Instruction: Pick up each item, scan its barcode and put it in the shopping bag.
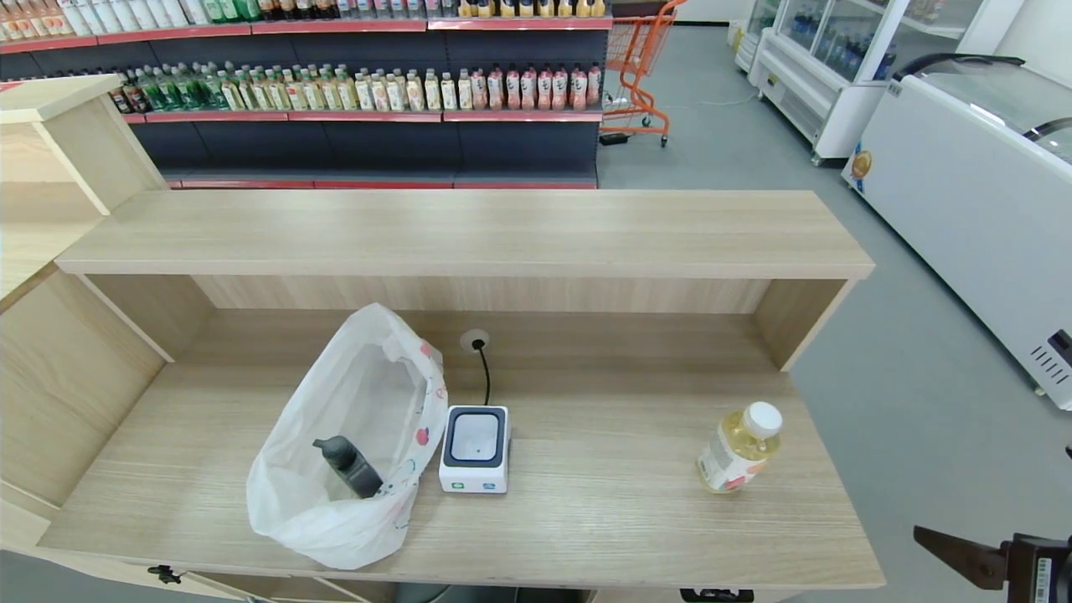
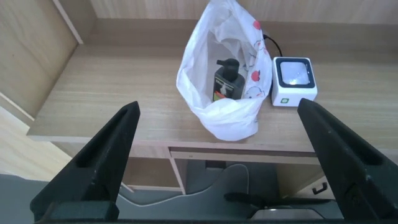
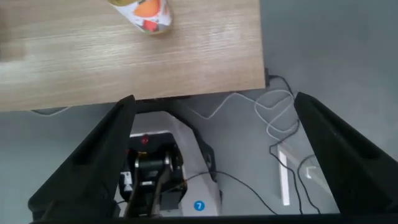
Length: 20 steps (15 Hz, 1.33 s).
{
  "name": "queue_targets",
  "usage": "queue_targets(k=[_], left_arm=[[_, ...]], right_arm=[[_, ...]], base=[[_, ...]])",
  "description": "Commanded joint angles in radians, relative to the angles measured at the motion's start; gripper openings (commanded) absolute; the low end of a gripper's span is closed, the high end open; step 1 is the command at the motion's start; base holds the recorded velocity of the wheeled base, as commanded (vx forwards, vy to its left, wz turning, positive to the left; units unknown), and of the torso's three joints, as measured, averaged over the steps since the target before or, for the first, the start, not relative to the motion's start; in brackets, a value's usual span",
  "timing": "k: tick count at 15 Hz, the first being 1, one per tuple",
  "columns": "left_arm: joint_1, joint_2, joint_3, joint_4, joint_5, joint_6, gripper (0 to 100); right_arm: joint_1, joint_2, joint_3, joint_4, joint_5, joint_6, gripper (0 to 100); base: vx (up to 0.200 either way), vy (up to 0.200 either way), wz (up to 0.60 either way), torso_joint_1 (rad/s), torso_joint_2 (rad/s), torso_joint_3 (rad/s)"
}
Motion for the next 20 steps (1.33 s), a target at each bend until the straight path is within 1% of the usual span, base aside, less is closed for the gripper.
queue_targets(k=[1, 2, 4, 5, 7, 9, 10, 12, 15, 16, 17, 18, 20], left_arm=[[0.000, 0.000, 0.000, 0.000, 0.000, 0.000, 100], [0.000, 0.000, 0.000, 0.000, 0.000, 0.000, 100], [0.000, 0.000, 0.000, 0.000, 0.000, 0.000, 100], [0.000, 0.000, 0.000, 0.000, 0.000, 0.000, 100], [0.000, 0.000, 0.000, 0.000, 0.000, 0.000, 100], [0.000, 0.000, 0.000, 0.000, 0.000, 0.001, 100], [0.000, 0.000, 0.000, 0.000, 0.000, 0.000, 100], [0.000, 0.000, 0.000, 0.000, 0.000, 0.000, 100], [0.000, 0.000, 0.000, 0.000, 0.000, 0.000, 100], [0.000, 0.000, 0.000, 0.000, 0.000, 0.001, 100], [0.000, 0.000, 0.000, 0.000, 0.000, 0.000, 100], [0.000, 0.000, 0.000, 0.000, 0.000, 0.000, 100], [0.000, 0.000, 0.000, 0.000, 0.000, 0.000, 100]], right_arm=[[-0.022, 0.065, -0.003, 0.010, -0.063, -0.002, 100], [-0.023, 0.104, -0.026, 0.007, -0.076, -0.002, 100], [-0.022, 0.193, -0.085, 0.002, -0.072, 0.006, 100], [-0.014, 0.247, -0.089, -0.039, -0.067, 0.009, 100], [-0.010, 0.364, -0.059, -0.196, -0.030, 0.006, 100], [0.000, 0.477, -0.040, -0.308, -0.023, 0.000, 100], [0.003, 0.503, -0.040, -0.326, -0.015, 0.000, 100], [0.043, 0.566, -0.039, -0.378, 0.008, -0.002, 100], [0.124, 0.666, -0.037, -0.529, 0.003, -0.005, 100], [0.129, 0.680, -0.039, -0.544, 0.002, -0.005, 100], [0.135, 0.709, -0.040, -0.579, 0.000, -0.020, 100], [0.135, 0.749, -0.036, -0.635, 0.000, -0.063, 100], [0.136, 0.799, -0.037, -0.704, 0.000, -0.086, 100]], base=[[0.000, 0.000, 0.00, 0.000, 0.00, 0.000], [0.000, 0.000, 0.00, 0.000, 0.00, 0.000], [0.000, 0.000, 0.00, 0.000, 0.00, 0.000], [0.000, 0.000, 0.00, 0.000, 0.00, 0.000], [0.000, 0.000, 0.00, 0.000, 0.00, 0.000], [0.000, 0.000, 0.00, 0.000, 0.00, 0.000], [0.000, 0.000, 0.00, 0.000, 0.00, 0.000], [0.000, 0.000, 0.00, 0.000, 0.00, 0.000], [0.000, 0.000, 0.00, 0.000, 0.00, 0.000], [0.000, 0.000, 0.00, 0.000, 0.00, 0.000], [0.000, 0.000, 0.00, 0.000, 0.00, 0.000], [0.000, 0.000, 0.00, 0.000, 0.00, 0.000], [0.000, 0.000, 0.00, 0.000, 0.00, 0.000]])
